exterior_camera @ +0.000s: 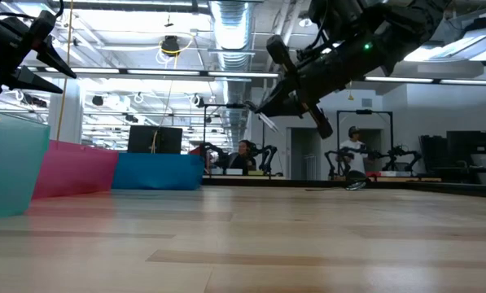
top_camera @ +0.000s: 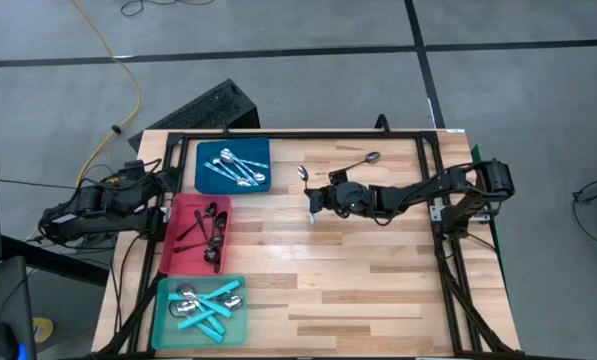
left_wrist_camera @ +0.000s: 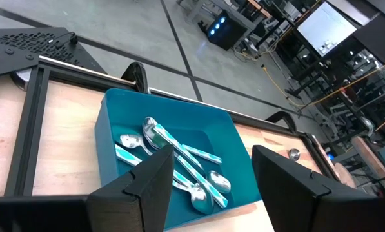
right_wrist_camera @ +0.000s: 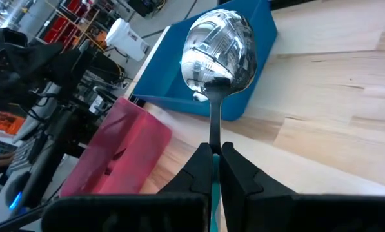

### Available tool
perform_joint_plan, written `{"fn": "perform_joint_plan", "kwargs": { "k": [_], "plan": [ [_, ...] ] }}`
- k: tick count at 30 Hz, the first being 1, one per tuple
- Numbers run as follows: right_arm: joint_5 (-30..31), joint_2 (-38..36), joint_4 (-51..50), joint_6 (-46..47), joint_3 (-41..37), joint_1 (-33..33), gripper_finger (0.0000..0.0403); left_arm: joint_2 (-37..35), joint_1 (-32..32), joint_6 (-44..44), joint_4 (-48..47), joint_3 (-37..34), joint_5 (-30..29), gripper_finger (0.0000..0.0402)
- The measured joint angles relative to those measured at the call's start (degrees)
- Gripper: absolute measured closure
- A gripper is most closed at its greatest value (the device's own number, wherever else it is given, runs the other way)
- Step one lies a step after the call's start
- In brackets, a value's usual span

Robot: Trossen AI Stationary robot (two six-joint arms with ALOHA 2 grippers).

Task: Sort silverware by color (type)
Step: Put the blue patterned spoon into the blue bin

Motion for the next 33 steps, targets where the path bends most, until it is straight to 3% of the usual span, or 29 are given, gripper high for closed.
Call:
{"fn": "perform_joint_plan", "kwargs": {
  "k": [17,26,33],
  "plan": [
    [0.97,-0.02,0.26,-3.51,0.00,-0.50,0.0370,0.00,0.00,-0.48,-0.13,0.00,0.19,0.0207],
    [1.92,-0.01,0.22,-4.37,0.00,-0.60,0.0370,0.00,0.00,-3.69,-2.71,0.00,4.50,0.0207],
    [-0.39,-0.02,0.20,-1.51,0.00,-0.22,0.0370,0.00,0.00,-3.69,-2.75,0.00,4.55,0.0207]
  ]
}}
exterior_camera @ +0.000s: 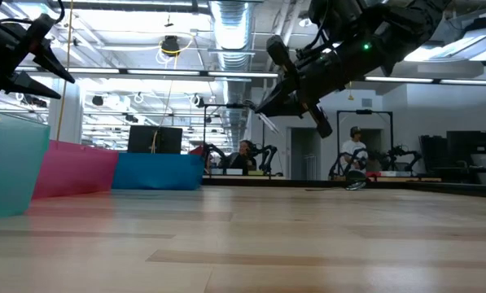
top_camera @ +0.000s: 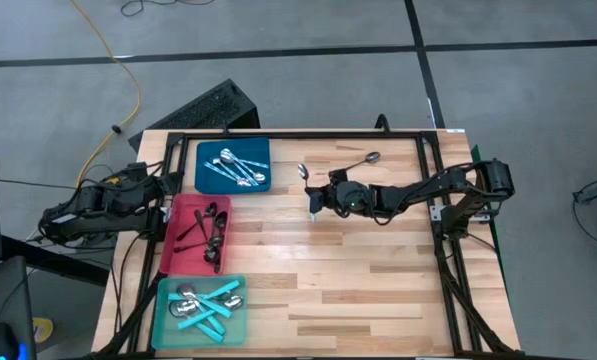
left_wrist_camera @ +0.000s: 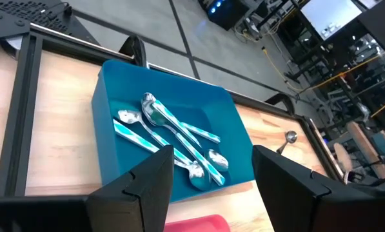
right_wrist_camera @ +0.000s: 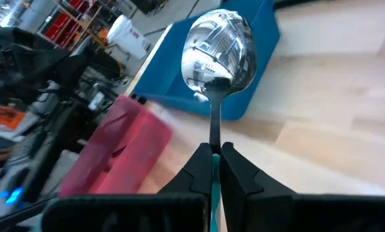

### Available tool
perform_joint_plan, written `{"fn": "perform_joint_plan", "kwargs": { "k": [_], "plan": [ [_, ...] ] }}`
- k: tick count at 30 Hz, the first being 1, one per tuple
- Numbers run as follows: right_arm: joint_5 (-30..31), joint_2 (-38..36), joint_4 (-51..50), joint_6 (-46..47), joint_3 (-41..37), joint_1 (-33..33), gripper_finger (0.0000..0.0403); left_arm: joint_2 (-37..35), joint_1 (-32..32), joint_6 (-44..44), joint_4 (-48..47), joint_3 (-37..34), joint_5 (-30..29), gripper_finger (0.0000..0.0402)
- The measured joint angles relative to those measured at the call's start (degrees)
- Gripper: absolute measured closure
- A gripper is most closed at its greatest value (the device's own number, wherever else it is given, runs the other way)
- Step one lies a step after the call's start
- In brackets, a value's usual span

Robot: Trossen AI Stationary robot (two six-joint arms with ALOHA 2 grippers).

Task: Sort silverware by color (type)
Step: Put the blue patterned spoon into the blue bin

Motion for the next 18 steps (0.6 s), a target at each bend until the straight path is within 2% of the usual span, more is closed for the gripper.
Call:
{"fn": "perform_joint_plan", "kwargs": {
  "k": [6,12,18],
  "plan": [
    [-3.98,0.00,-3.08,2.47,0.02,-0.03,0.0370,0.00,0.00,-0.10,-0.20,0.00,-0.94,0.0207],
    [-1.83,0.00,-3.73,1.92,0.02,-0.25,0.0370,0.00,0.00,-0.28,0.43,0.00,0.13,0.0207],
    [-1.51,0.00,-3.80,1.14,0.02,-3.09,0.0370,0.00,0.00,-1.64,-0.08,0.00,-1.32,0.0207]
  ]
}}
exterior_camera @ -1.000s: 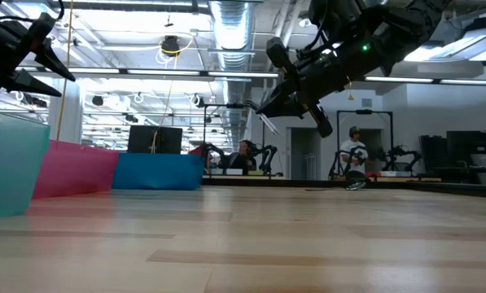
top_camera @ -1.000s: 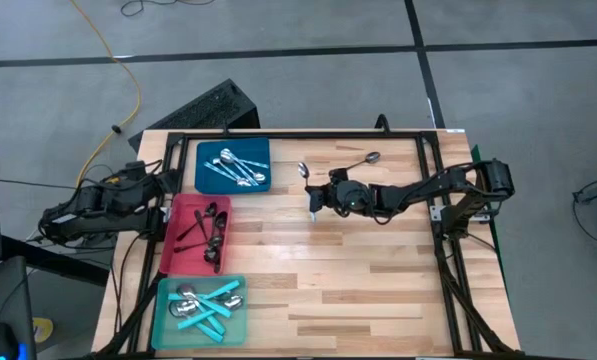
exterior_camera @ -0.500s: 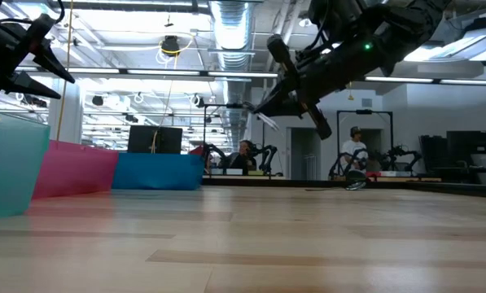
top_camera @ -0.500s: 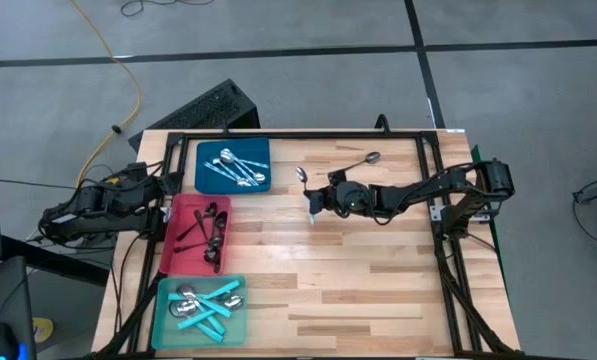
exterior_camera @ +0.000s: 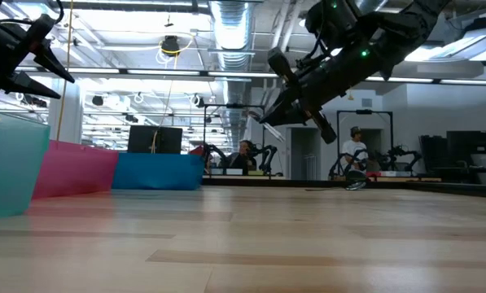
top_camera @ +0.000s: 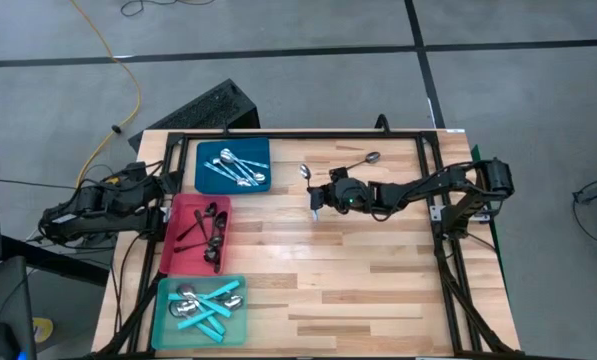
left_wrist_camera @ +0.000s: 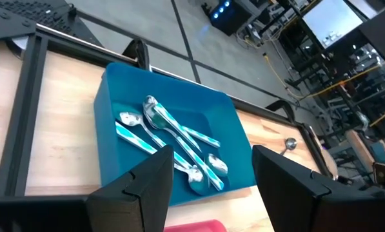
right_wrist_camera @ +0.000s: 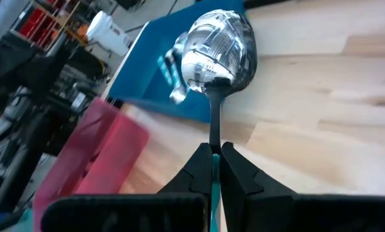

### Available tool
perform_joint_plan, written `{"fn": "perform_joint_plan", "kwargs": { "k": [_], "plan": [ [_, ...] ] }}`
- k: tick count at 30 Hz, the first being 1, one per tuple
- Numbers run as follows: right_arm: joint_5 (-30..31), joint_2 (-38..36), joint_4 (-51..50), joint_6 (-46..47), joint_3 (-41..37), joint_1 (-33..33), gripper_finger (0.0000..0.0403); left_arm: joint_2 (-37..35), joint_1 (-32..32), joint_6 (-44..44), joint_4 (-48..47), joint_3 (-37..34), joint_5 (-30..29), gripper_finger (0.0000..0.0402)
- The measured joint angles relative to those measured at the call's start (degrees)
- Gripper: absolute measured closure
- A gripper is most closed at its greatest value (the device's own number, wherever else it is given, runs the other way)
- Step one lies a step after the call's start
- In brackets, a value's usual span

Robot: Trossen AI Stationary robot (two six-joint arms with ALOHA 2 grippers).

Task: Sort silverware by color (type)
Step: Put the blue patterned spoon into the blue bin

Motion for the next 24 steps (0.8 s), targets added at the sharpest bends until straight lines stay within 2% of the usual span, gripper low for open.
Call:
{"fn": "perform_joint_plan", "kwargs": {
  "k": [9,18,24],
  "plan": [
    [-1.17,0.00,2.44,-1.60,0.00,-4.04,0.0370,0.00,0.00,0.22,-0.59,-0.02,-1.02,0.0207],
    [-2.86,0.00,14.33,-7.03,0.00,-5.57,0.0370,0.00,0.00,0.35,-0.59,-0.02,-1.04,0.0207],
    [-2.78,0.00,18.32,-11.75,0.81,-6.87,0.0370,0.00,-0.01,0.36,-0.59,-0.04,-1.02,0.0207]
  ]
}}
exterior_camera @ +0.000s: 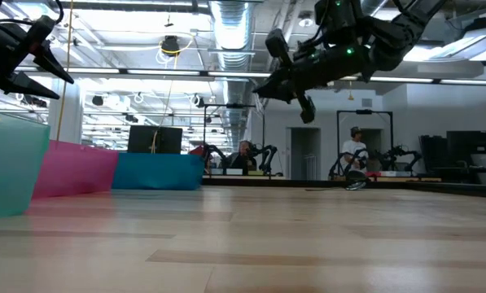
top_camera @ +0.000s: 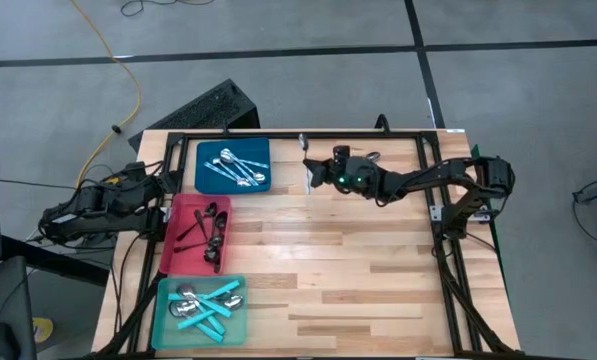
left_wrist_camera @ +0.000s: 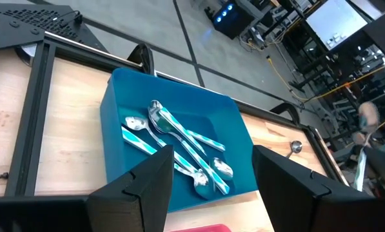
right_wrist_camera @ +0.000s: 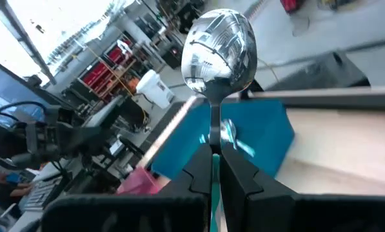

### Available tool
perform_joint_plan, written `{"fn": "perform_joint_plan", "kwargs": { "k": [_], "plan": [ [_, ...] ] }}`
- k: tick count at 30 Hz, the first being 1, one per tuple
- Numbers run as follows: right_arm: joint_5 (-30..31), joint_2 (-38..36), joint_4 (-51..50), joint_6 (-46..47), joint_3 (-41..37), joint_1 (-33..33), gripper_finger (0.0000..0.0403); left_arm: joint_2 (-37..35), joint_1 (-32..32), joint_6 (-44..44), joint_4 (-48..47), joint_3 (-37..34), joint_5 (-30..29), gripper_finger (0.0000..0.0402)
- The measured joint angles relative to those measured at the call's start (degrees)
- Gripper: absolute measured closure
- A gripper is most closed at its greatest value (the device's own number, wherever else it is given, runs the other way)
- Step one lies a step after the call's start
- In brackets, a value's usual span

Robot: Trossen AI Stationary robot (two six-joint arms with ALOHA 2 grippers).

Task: Sort silverware by color (type)
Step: Put the blue patterned spoon into the blue bin

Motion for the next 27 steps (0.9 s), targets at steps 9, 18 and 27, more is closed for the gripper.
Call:
{"fn": "perform_joint_plan", "kwargs": {
  "k": [9,18,27],
  "plan": [
    [-0.13,0.00,1.60,-8.98,6.40,-0.34,0.0370,0.00,0.00,0.01,0.00,0.00,0.00,0.0207],
    [-6.35,2.06,0.84,-11.52,10.88,-2.10,0.0370,0.00,0.01,0.01,0.00,0.00,0.00,0.0207],
    [-15.15,13.45,1.47,-9.73,22.06,-2.74,0.0370,0.00,0.01,0.03,0.00,0.00,-0.08,0.0207]
  ]
}}
